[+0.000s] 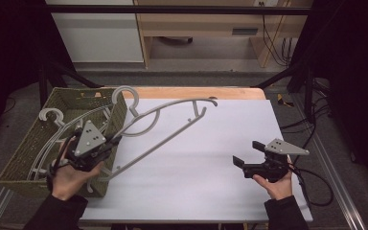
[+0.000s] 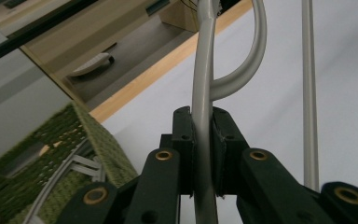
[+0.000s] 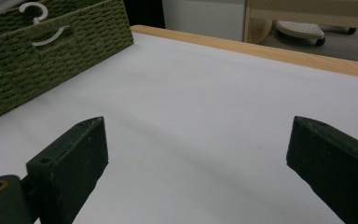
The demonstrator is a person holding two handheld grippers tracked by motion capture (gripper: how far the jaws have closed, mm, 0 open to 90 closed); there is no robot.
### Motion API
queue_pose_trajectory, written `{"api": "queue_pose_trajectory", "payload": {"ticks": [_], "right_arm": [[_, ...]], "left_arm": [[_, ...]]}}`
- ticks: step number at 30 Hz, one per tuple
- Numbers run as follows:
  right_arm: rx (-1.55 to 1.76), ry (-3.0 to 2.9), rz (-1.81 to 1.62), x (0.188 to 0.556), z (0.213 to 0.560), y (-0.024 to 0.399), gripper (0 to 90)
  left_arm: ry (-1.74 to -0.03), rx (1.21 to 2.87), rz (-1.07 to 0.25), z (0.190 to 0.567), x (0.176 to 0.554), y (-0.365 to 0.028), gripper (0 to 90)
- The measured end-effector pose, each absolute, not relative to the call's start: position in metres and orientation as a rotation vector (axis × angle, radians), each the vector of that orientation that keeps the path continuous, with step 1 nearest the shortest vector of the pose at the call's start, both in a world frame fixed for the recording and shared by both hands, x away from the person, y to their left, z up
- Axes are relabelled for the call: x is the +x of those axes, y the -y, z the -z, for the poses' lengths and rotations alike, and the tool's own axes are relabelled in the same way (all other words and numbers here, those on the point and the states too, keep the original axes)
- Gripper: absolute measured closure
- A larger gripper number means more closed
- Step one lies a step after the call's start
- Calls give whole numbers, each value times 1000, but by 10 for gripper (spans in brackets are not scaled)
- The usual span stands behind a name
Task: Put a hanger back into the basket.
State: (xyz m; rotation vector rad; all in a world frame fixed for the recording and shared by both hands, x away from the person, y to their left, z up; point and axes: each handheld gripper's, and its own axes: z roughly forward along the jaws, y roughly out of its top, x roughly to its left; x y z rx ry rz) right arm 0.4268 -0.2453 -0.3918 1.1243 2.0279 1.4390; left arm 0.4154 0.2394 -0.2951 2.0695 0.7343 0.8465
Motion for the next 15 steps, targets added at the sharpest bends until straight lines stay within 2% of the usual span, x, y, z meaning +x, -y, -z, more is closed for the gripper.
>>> {"api": "queue_pose_trajectory", "payload": {"ticks": [15], "right_arm": [[1122, -2020, -1438, 427, 392, 247, 40]], "left_arm": [[-862, 2011, -945, 271, 436, -300, 813]]}}
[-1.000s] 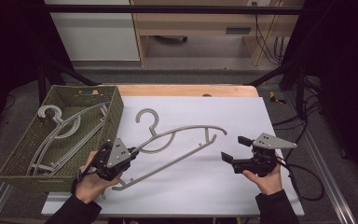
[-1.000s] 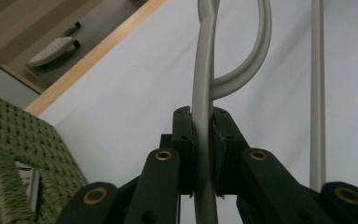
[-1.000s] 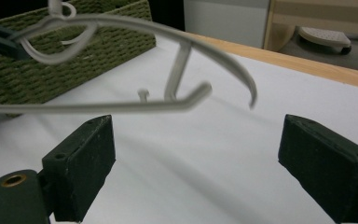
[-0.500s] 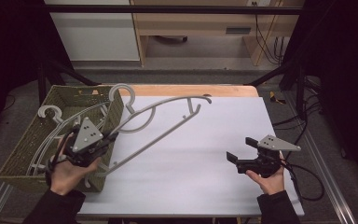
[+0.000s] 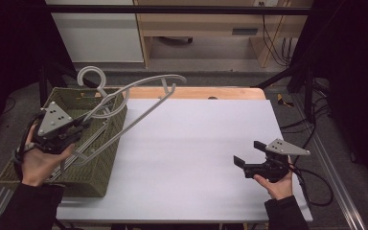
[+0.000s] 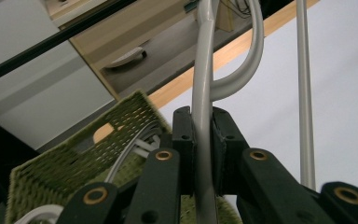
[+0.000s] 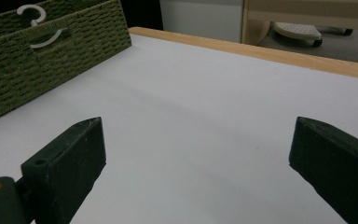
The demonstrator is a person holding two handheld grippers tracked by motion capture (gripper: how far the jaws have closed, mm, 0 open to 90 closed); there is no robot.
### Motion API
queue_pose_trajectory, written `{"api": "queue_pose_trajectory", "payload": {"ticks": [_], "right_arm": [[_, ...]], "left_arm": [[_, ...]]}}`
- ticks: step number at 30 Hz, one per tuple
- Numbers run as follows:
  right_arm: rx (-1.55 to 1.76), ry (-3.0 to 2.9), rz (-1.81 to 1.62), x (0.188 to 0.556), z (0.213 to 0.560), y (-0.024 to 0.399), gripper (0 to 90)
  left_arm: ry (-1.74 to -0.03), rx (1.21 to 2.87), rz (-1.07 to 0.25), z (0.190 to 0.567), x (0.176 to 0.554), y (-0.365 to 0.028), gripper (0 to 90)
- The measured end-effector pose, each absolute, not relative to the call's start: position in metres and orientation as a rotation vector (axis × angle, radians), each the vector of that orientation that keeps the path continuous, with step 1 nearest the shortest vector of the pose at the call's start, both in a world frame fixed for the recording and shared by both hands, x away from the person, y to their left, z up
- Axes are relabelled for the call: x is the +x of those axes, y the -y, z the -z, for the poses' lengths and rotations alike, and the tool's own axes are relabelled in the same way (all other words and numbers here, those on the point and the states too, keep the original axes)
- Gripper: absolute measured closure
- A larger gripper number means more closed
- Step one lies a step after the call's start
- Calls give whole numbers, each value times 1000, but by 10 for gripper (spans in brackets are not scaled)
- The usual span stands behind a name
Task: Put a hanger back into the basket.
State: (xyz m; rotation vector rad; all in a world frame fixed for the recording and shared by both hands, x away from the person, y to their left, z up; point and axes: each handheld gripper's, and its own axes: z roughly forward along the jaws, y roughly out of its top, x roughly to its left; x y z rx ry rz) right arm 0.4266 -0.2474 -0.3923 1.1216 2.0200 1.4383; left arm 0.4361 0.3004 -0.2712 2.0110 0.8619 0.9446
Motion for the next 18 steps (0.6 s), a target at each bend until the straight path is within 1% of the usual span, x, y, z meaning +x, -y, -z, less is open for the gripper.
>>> {"api": "queue_pose_trajectory", "payload": {"ticks": [8, 18], "right_arm": [[1128, -2025, -1432, 428, 394, 246, 37], [1120, -2031, -1431, 428, 394, 247, 37]], "left_arm": [[-930, 1998, -977, 276, 447, -339, 813], [-1022, 1991, -984, 288, 460, -377, 813]]}}
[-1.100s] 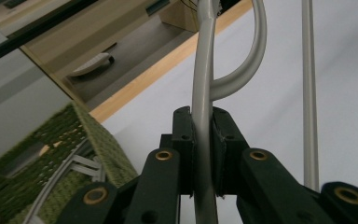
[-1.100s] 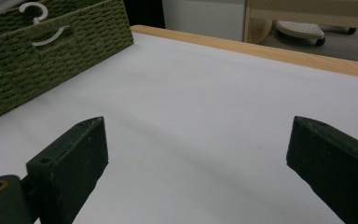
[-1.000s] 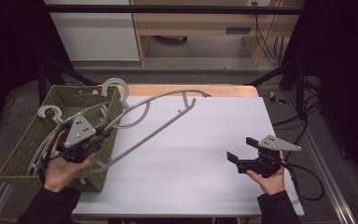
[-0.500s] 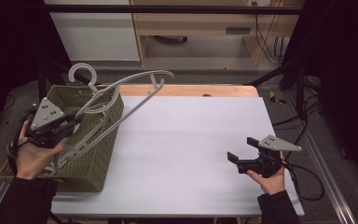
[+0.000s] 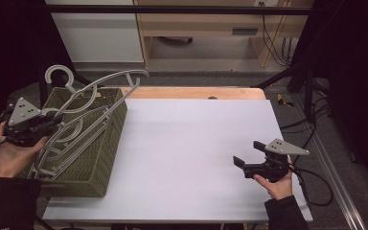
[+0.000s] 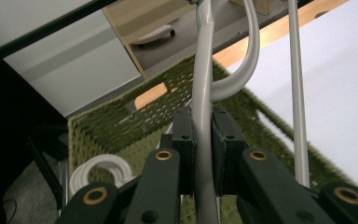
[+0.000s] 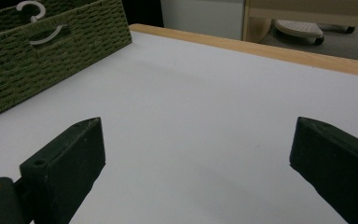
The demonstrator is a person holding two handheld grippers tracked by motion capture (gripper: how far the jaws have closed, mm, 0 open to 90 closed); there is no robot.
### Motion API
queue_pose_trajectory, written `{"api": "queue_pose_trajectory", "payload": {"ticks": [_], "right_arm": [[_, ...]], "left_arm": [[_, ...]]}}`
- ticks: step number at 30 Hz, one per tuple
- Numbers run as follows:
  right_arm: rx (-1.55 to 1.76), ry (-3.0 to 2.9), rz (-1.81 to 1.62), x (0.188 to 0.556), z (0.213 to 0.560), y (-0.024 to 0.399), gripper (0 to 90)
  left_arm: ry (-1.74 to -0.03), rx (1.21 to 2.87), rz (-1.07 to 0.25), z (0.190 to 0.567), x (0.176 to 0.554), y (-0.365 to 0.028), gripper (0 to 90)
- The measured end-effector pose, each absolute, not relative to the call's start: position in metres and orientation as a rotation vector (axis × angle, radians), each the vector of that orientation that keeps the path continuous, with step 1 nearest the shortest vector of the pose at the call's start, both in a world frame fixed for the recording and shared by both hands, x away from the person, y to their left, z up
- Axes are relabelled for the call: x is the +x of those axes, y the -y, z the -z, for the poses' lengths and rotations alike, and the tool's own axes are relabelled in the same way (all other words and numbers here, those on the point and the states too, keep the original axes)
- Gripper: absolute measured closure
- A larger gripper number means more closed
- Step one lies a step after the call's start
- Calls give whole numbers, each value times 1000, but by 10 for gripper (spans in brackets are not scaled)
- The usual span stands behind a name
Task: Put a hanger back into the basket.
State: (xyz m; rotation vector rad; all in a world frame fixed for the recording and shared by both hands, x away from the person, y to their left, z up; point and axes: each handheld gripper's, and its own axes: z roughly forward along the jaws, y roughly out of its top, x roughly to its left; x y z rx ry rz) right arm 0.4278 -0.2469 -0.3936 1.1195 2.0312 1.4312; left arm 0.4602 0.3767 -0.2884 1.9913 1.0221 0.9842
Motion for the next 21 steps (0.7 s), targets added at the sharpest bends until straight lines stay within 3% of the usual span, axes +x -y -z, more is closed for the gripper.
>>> {"api": "queue_pose_trajectory", "payload": {"ticks": [21], "right_arm": [[1115, -2049, -1421, 429, 395, 245, 39]], "left_arm": [[-1162, 1990, -1011, 319, 467, -431, 813]]}}
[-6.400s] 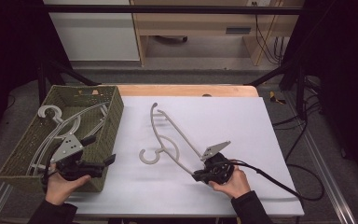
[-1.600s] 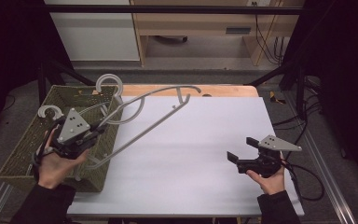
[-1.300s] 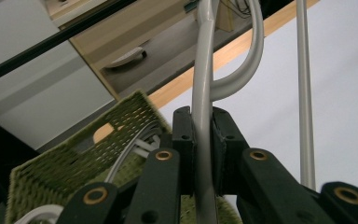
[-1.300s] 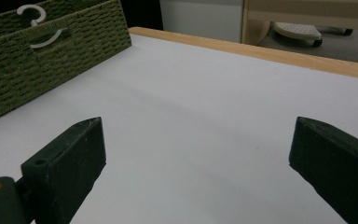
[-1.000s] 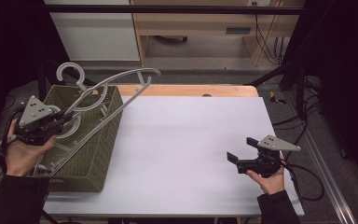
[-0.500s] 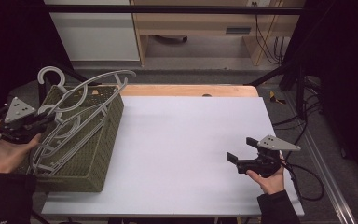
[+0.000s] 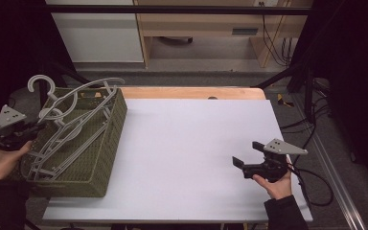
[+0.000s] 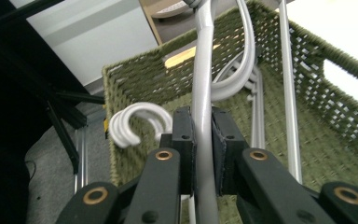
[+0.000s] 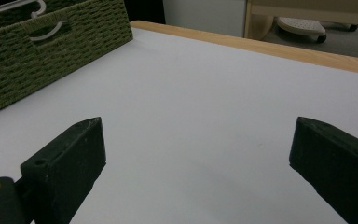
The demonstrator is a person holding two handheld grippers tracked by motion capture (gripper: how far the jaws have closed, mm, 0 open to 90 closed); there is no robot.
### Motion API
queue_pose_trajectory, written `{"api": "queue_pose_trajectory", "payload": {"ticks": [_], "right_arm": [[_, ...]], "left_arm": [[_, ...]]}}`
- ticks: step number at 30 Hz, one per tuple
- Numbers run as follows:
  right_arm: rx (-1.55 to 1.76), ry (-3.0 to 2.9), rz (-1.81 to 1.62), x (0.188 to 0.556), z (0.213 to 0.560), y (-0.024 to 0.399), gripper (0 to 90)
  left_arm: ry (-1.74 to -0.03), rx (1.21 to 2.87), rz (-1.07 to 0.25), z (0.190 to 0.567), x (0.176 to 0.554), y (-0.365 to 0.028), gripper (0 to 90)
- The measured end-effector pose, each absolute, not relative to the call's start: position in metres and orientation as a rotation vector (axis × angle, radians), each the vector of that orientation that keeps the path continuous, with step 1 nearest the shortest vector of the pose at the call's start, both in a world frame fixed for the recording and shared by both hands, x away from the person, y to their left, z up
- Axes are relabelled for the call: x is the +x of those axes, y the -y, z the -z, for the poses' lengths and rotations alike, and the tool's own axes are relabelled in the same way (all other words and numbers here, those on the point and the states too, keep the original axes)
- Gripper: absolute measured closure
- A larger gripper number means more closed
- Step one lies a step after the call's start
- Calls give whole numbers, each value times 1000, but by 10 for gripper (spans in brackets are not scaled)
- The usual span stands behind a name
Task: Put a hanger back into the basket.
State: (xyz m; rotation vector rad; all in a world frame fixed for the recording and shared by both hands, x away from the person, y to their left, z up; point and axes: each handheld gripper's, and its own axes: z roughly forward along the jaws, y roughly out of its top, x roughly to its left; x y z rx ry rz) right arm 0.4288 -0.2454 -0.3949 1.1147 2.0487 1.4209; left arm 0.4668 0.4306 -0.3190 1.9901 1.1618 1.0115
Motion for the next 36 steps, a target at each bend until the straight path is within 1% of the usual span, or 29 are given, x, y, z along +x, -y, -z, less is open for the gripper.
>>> {"api": "queue_pose_trajectory", "payload": {"ticks": [9, 12, 20, 23, 25, 30, 31, 33, 36], "right_arm": [[1119, -2050, -1421, 429, 396, 244, 40], [1117, -2056, -1419, 430, 396, 243, 41], [1119, -2065, -1413, 430, 396, 243, 40], [1118, -2072, -1415, 430, 397, 242, 40], [1122, -2072, -1409, 430, 398, 241, 40], [1120, -2072, -1409, 430, 397, 241, 39], [1121, -2072, -1412, 430, 397, 241, 39], [1115, -2074, -1410, 429, 396, 242, 40], [1118, -2067, -1416, 429, 395, 241, 40]], "left_arm": [[-1192, 1996, -1008, 327, 467, -447, 813], [-1194, 2043, -1015, 330, 470, -448, 813], [-1228, 2056, -978, 346, 473, -452, 814], [-1251, 2092, -947, 356, 475, -452, 814], [-1272, 2148, -962, 365, 478, -447, 814], [-1332, 2134, -868, 377, 482, -447, 815], [-1339, 2131, -871, 379, 482, -446, 815], [-1331, 2158, -853, 379, 483, -443, 814], [-1337, 2256, -789, 384, 489, -437, 803]]}}
